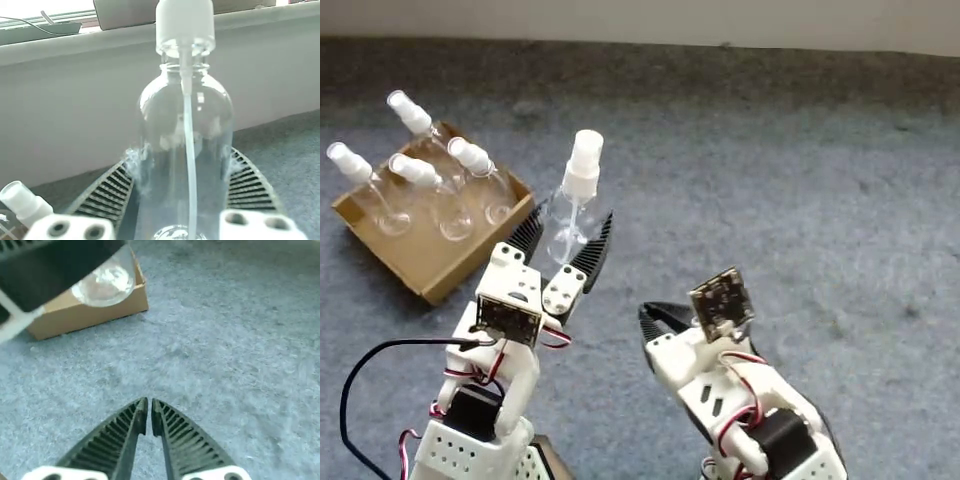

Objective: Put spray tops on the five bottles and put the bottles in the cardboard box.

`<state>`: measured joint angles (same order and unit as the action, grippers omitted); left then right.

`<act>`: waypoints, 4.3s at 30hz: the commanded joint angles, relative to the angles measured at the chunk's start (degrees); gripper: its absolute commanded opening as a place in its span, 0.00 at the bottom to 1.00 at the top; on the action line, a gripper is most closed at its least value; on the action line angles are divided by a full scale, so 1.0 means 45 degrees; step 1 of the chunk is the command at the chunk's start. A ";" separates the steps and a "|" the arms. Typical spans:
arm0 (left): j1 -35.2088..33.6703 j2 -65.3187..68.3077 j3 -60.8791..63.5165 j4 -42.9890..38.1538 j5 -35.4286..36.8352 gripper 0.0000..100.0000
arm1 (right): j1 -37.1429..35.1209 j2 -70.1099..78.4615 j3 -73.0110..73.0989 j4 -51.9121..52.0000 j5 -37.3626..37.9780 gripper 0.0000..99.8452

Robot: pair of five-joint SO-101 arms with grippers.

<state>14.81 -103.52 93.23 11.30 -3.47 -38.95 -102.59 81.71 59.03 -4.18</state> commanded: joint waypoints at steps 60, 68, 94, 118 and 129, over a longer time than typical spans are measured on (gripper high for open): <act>0.2823 -0.0147 0.0850 -0.0332 0.3829 0.07 | -0.1201 -0.0635 0.2764 -0.5284 0.0098 0.00; 0.1866 -0.0166 0.0772 -0.0332 0.3829 0.07 | -0.1397 -0.0635 0.2608 -0.5284 0.0117 0.00; 0.3214 -0.0147 0.0850 0.1172 0.3849 0.07 | 0.2237 -0.0635 0.1846 -0.5304 0.0117 0.00; 0.2100 -0.0147 0.0850 -0.0957 0.3829 0.07 | -0.0947 -0.0635 0.1846 -0.5324 0.0137 0.00; 0.2100 -0.0147 0.0850 -0.1309 0.3829 0.07 | -0.1416 -0.0654 0.0479 -0.5304 0.0137 0.00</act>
<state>25.19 -103.52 96.04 6.81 14.55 -44.92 -104.70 88.75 36.53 -4.09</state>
